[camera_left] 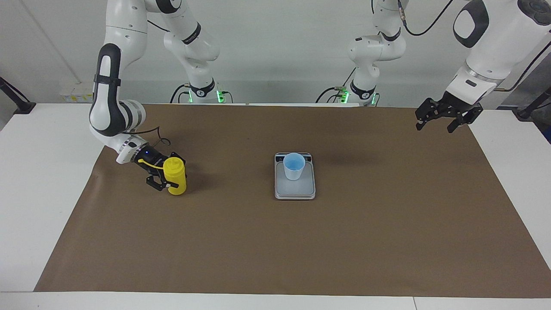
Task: Pour seasoning into cup on scale with both arms
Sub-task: 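Lower the bottle onto the table with the right gripper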
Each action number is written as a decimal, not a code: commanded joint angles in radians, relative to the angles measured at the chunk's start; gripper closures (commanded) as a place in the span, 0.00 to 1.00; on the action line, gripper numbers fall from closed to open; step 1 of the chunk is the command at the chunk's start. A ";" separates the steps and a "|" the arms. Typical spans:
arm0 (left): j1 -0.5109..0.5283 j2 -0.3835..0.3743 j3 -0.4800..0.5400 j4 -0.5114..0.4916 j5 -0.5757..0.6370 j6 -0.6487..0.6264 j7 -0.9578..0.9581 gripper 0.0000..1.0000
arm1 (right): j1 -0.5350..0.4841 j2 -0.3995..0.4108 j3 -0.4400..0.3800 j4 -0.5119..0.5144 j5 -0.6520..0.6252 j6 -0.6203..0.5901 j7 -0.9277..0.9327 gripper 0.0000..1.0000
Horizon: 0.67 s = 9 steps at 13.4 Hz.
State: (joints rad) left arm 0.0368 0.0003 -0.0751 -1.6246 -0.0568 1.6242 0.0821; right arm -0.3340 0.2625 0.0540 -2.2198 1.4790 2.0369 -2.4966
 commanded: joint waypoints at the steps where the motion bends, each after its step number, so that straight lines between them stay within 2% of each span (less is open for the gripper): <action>1: 0.011 -0.031 -0.006 -0.037 -0.008 0.019 -0.005 0.00 | -0.031 0.011 0.012 0.002 0.035 -0.047 -0.010 1.00; 9: 0.011 -0.031 -0.006 -0.037 -0.008 0.019 -0.005 0.00 | -0.040 0.001 0.012 -0.041 0.090 -0.047 -0.013 1.00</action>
State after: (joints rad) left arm 0.0368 0.0003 -0.0751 -1.6246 -0.0568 1.6242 0.0821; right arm -0.3495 0.2766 0.0540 -2.2391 1.5166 2.0112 -2.4966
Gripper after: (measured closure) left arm 0.000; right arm 0.520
